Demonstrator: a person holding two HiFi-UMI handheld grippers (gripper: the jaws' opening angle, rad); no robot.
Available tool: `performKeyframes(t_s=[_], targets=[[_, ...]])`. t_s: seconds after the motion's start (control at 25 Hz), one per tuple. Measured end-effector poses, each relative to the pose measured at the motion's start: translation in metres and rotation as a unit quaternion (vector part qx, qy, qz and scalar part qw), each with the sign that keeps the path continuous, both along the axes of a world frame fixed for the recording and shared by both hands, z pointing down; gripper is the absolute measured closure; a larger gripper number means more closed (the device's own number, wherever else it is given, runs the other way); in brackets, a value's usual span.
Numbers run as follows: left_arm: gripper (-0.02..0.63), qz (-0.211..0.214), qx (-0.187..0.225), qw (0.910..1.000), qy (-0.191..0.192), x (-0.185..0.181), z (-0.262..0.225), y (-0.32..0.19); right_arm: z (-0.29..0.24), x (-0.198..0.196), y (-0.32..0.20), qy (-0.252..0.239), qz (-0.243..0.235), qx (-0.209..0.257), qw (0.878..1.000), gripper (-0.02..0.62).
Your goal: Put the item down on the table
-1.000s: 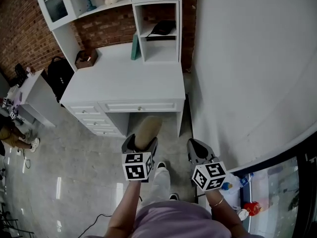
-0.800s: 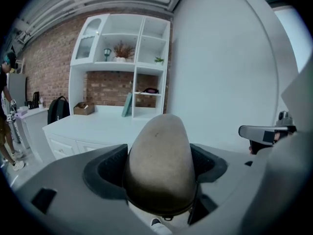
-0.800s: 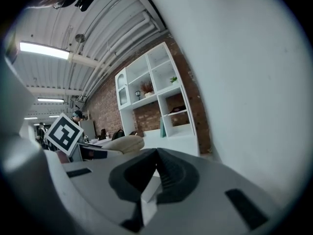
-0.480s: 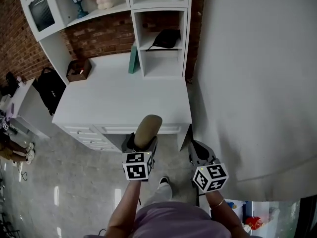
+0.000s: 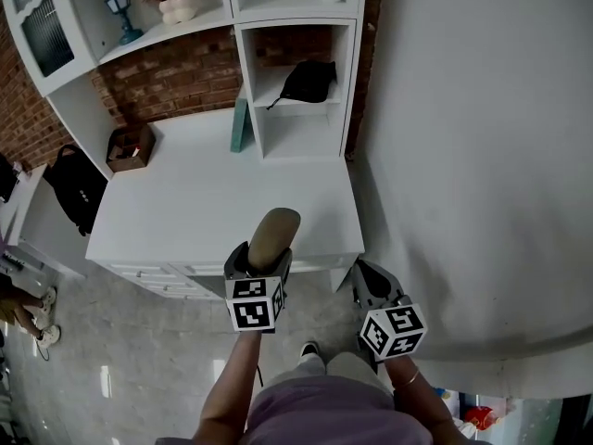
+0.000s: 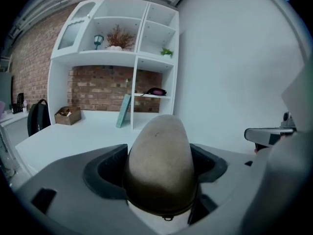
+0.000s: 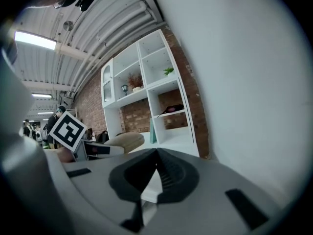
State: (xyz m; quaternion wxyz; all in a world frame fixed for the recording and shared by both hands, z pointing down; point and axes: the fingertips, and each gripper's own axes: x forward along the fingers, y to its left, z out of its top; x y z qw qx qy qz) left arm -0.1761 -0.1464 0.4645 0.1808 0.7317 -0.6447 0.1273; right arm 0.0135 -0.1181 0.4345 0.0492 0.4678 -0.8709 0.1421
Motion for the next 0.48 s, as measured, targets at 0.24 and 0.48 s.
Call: performKeyframes(t_s=[0.24, 0.48], targets=[[0.221, 0.015, -0.002, 0.9999, -0.003, 0.0, 0.003, -0.035, 0.006, 0.0, -0.021, 0.003, 0.012, -0.01, 1.0, 0.594], [0.221, 0.033, -0.006, 0.9993, -0.017, 0.008, 0.01, -0.075, 0.012, -0.001, -0.045, -0.001, 0.015, -0.014, 1.0, 0.594]])
